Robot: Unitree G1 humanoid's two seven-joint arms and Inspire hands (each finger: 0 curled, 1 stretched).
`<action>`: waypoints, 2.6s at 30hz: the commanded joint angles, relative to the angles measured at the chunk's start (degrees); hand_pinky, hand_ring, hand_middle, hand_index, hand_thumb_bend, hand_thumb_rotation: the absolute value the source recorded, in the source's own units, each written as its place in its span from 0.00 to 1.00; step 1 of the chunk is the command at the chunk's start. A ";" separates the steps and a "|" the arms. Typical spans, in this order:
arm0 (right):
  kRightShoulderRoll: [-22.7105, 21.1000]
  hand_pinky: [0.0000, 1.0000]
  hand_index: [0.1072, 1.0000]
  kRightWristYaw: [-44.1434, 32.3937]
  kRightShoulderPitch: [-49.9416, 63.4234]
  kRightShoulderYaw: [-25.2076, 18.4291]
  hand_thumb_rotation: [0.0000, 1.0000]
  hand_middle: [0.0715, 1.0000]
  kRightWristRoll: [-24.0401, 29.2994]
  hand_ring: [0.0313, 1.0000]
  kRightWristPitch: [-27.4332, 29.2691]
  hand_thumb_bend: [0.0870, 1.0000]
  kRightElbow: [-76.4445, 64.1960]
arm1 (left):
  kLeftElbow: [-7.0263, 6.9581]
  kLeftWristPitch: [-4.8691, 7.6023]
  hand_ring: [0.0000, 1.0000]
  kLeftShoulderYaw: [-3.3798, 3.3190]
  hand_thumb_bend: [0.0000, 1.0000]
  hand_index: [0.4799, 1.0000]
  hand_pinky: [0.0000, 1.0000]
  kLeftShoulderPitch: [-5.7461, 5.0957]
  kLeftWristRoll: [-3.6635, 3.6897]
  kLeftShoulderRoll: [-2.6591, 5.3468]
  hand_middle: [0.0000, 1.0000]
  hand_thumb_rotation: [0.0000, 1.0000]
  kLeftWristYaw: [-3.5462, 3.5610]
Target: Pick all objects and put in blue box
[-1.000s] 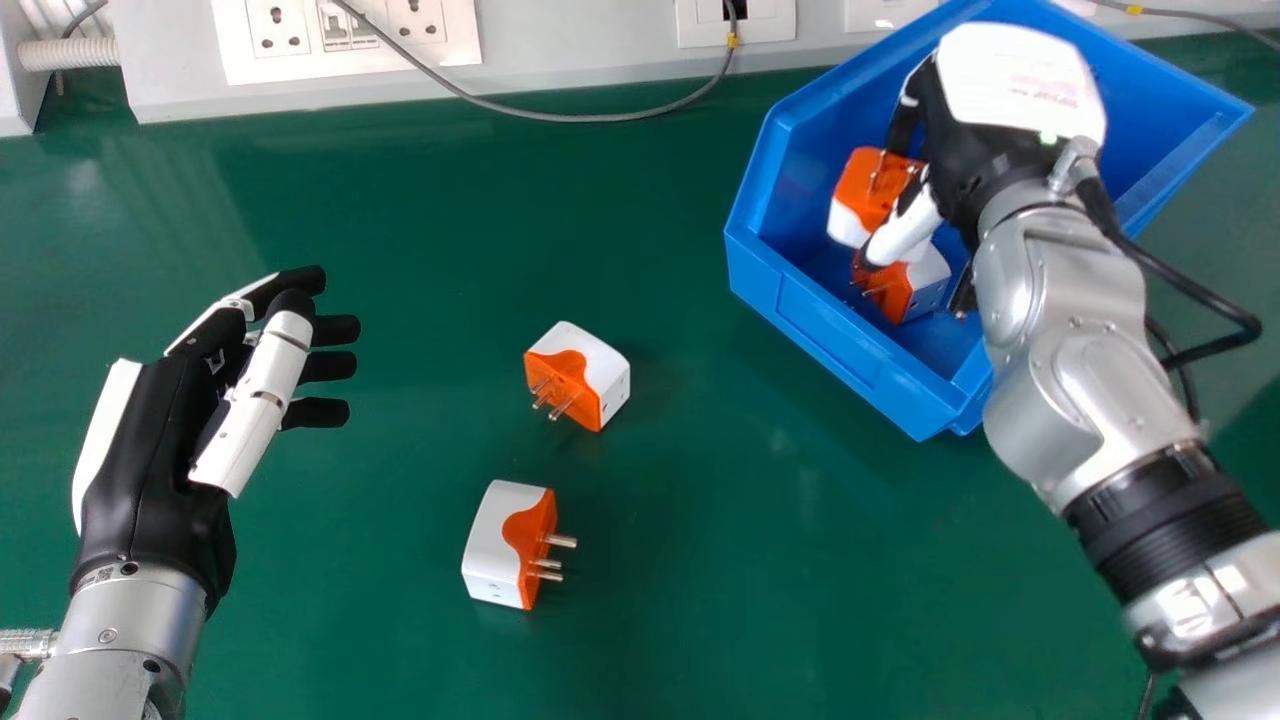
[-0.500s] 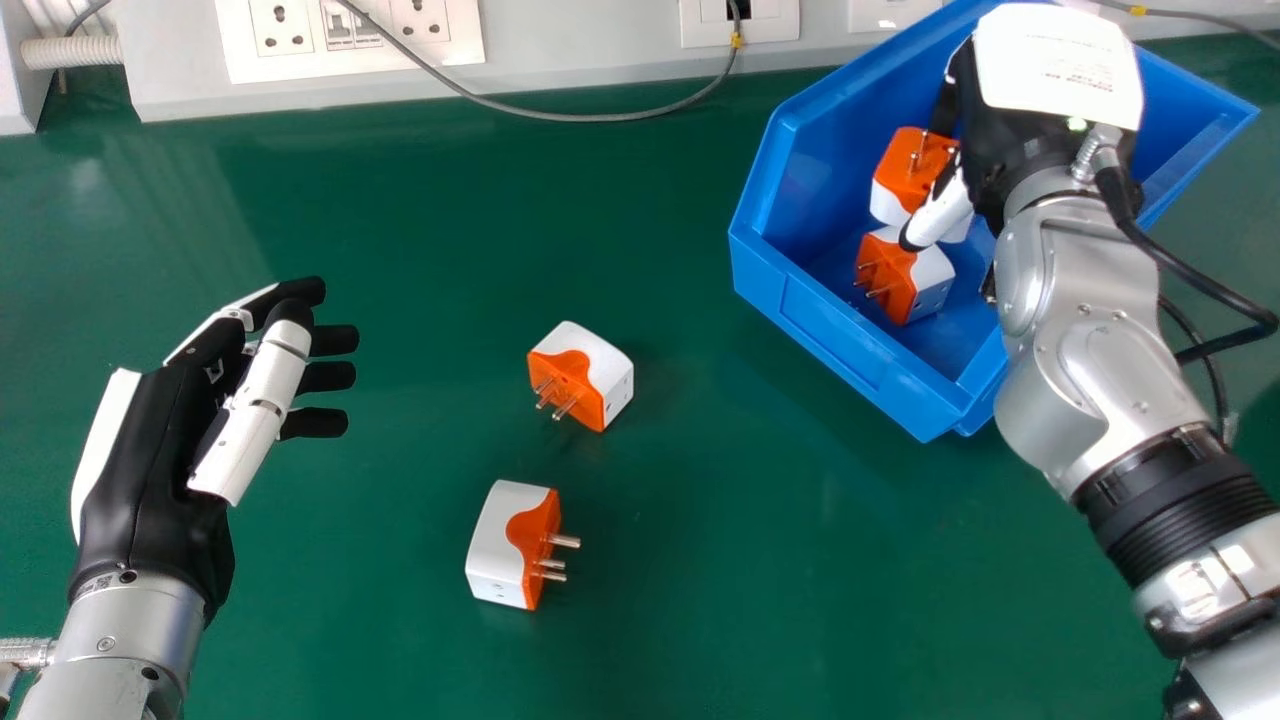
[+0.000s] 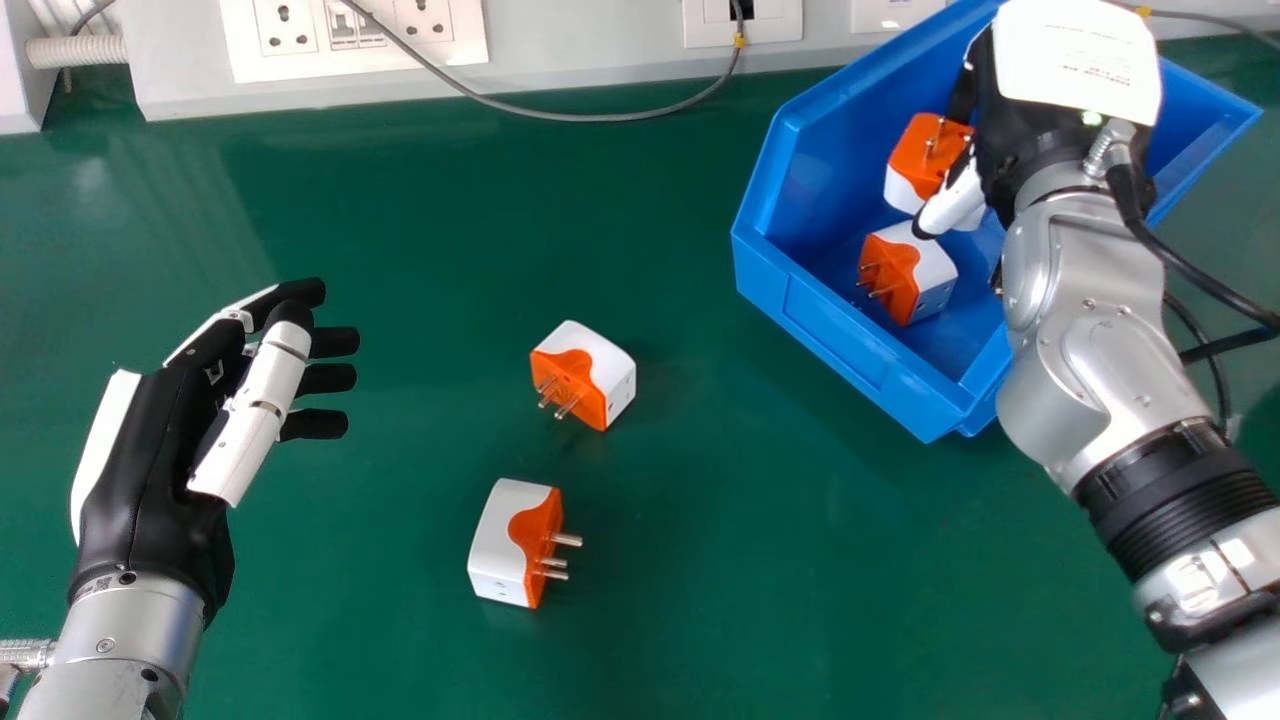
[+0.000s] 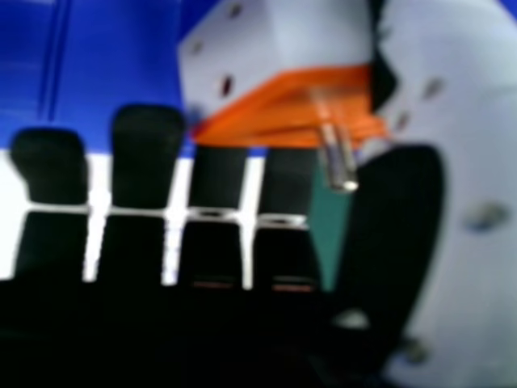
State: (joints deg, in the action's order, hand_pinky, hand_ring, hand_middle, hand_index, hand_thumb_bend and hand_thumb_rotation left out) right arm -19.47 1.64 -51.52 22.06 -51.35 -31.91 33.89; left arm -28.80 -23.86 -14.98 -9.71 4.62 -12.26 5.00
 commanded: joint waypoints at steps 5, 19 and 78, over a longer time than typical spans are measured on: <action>-0.07 0.21 0.45 2.78 -2.21 -1.03 0.00 0.35 1.01 0.23 -0.55 0.47 -0.02 | -2.01 0.67 0.70 -0.46 0.25 0.60 0.61 -0.15 0.10 -0.14 0.72 0.69 -0.20; 0.90 0.28 0.41 1.25 -2.55 -1.00 0.00 0.43 2.11 0.35 -4.45 0.47 0.58 | -2.03 0.56 0.70 -0.60 0.25 0.60 0.61 -0.04 0.34 -0.16 0.72 0.69 -0.08; 0.99 0.45 0.85 -5.09 5.40 -1.47 0.39 0.75 1.08 0.61 -10.01 0.50 -25.75 | -1.58 0.08 0.69 0.31 0.25 0.60 0.61 0.76 -0.59 -0.27 0.71 0.69 -0.59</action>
State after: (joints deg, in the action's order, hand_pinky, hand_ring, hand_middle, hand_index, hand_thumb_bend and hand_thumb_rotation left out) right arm -18.44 -3.80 -46.20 21.84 -49.21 -41.06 11.79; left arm -29.60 -24.43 -14.59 -9.32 4.44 -12.22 4.70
